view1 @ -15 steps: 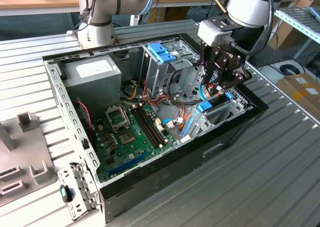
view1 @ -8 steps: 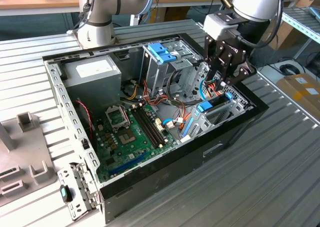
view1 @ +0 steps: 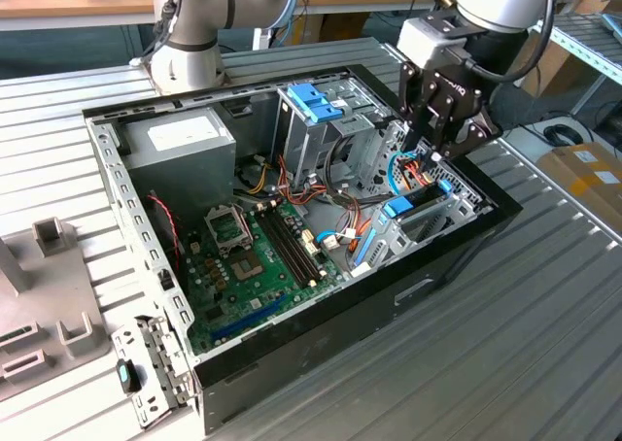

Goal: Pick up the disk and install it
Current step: 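Insert the second disk wire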

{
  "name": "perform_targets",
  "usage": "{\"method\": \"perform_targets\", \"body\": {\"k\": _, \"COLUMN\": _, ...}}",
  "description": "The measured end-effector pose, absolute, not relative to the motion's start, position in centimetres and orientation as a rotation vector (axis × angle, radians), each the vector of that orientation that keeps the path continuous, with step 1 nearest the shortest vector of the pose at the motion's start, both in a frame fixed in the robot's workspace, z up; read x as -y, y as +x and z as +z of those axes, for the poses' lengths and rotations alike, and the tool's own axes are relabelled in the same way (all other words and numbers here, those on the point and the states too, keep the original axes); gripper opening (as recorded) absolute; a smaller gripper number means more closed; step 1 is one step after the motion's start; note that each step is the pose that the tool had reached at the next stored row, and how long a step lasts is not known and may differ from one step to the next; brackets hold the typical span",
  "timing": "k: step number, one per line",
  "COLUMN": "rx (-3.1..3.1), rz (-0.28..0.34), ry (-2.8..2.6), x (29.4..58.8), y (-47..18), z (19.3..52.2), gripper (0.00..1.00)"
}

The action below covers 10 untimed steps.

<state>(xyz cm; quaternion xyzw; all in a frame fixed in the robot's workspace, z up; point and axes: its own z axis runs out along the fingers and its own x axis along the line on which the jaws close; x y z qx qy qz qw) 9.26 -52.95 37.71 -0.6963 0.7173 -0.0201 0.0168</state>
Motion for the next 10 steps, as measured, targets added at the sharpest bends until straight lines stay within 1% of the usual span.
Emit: {"method": "perform_targets", "body": {"k": 10, "rx": -2.239, "rz": -0.045, "ry": -2.173, "x": 52.8, "y": 10.7, "z": 37.5, "gripper": 0.42}}
